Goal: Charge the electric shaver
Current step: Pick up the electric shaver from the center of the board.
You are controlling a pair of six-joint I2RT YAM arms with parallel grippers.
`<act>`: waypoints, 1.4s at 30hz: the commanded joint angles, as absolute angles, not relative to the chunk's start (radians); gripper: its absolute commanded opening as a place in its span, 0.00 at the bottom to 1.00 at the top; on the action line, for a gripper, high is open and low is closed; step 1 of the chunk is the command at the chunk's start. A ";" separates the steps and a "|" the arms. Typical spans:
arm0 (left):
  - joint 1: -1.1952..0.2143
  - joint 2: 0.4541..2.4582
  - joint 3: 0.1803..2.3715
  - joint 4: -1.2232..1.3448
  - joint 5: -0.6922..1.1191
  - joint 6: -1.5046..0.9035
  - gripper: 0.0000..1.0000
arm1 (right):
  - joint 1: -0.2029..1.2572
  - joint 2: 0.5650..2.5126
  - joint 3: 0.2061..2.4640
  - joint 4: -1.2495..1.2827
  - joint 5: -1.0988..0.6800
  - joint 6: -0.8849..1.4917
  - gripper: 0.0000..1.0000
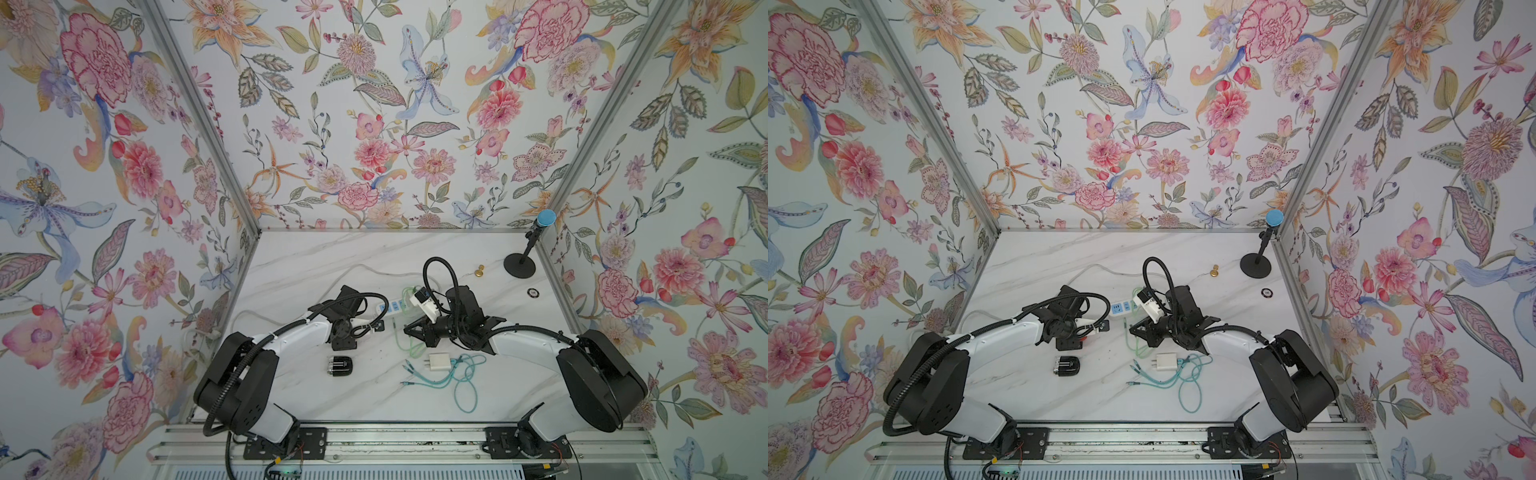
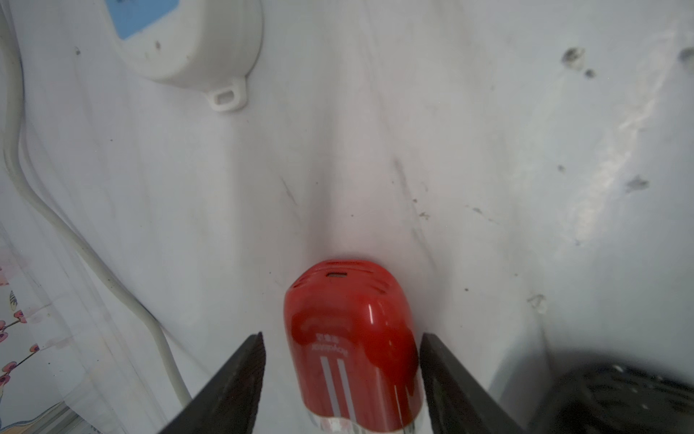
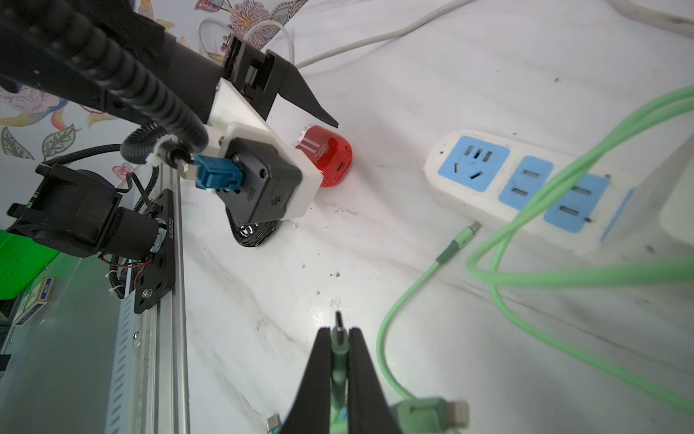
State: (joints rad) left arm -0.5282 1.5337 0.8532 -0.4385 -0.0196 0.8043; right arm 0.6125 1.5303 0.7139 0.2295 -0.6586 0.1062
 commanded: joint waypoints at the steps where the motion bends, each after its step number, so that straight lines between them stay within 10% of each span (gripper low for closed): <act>1: -0.520 1.555 0.900 -0.486 0.031 0.811 0.67 | 0.599 1.539 0.735 0.240 -0.682 0.114 0.00; 42: -0.383 1.653 0.992 -0.525 0.159 0.339 0.73 | 0.575 1.582 0.772 0.191 -0.733 0.137 0.01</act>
